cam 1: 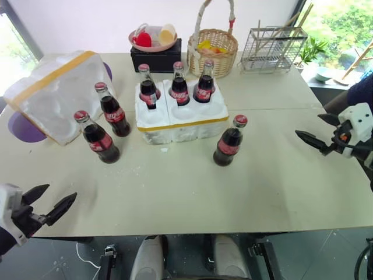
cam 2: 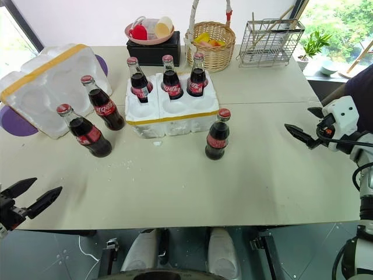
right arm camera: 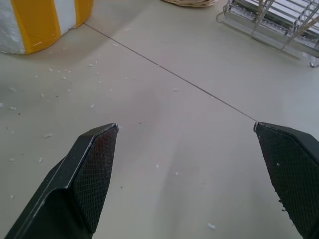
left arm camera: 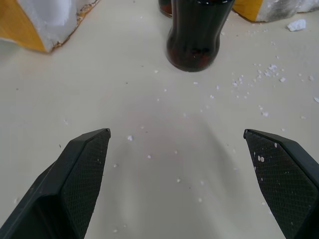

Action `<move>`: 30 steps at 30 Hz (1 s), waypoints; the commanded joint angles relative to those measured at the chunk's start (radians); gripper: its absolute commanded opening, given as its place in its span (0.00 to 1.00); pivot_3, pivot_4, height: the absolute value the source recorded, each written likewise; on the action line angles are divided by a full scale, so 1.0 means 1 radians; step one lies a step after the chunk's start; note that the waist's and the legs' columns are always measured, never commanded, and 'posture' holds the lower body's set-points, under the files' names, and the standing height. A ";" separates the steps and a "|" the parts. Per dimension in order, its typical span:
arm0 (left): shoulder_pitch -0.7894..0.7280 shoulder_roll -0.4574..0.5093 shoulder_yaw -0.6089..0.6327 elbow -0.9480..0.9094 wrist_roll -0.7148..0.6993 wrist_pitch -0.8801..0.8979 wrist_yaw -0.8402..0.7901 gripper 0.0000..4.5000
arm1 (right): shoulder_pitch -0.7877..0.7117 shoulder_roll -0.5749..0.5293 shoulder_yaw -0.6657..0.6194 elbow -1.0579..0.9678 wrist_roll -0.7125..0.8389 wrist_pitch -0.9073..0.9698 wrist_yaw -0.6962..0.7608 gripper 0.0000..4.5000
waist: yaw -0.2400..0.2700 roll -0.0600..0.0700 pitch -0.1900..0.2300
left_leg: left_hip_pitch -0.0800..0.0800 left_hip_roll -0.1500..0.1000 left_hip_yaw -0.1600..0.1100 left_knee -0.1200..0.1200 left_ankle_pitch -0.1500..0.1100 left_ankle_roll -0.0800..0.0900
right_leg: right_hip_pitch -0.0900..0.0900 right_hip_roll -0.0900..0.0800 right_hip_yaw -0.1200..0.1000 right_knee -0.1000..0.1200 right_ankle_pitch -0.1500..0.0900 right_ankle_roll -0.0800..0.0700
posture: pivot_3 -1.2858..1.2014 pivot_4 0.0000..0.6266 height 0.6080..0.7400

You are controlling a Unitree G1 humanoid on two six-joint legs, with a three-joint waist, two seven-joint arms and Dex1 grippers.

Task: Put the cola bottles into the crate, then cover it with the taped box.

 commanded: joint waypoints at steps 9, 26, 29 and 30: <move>-0.050 0.014 0.026 -0.014 -0.012 0.043 0.046 1.00 | 0.015 -0.006 -0.030 -0.041 0.020 -0.009 -0.013 1.00 | 0.001 0.000 0.000 | 0.000 0.000 0.000 0.000 0.000 0.000 | 0.000 0.000 0.000 0.000 0.000 0.000 | 0.52 0.24 1.00; -0.366 0.132 -0.150 0.086 0.007 0.060 -0.010 1.00 | -0.037 -0.196 -0.120 -0.366 0.383 0.506 0.221 1.00 | 0.003 0.003 0.002 | 0.000 0.001 0.001 0.000 0.000 0.000 | -0.001 0.001 0.001 0.001 0.000 0.000 | 0.52 0.24 1.00; -0.426 0.145 -0.175 0.140 0.030 0.044 -0.019 1.00 | -0.088 -0.263 -0.142 -0.418 0.474 0.608 0.266 1.00 | 0.000 0.004 0.002 | 0.000 0.001 0.003 0.000 0.000 0.000 | -0.002 0.001 0.003 0.002 0.000 0.000 | 0.52 0.24 1.00; -0.444 0.145 -0.183 0.155 0.039 0.038 -0.022 1.00 | -0.103 -0.278 -0.145 -0.430 0.497 0.632 0.277 1.00 | 0.000 0.004 0.002 | 0.000 0.002 0.003 0.000 0.000 0.000 | -0.002 0.002 0.004 0.002 0.000 0.000 | 0.52 0.24 1.00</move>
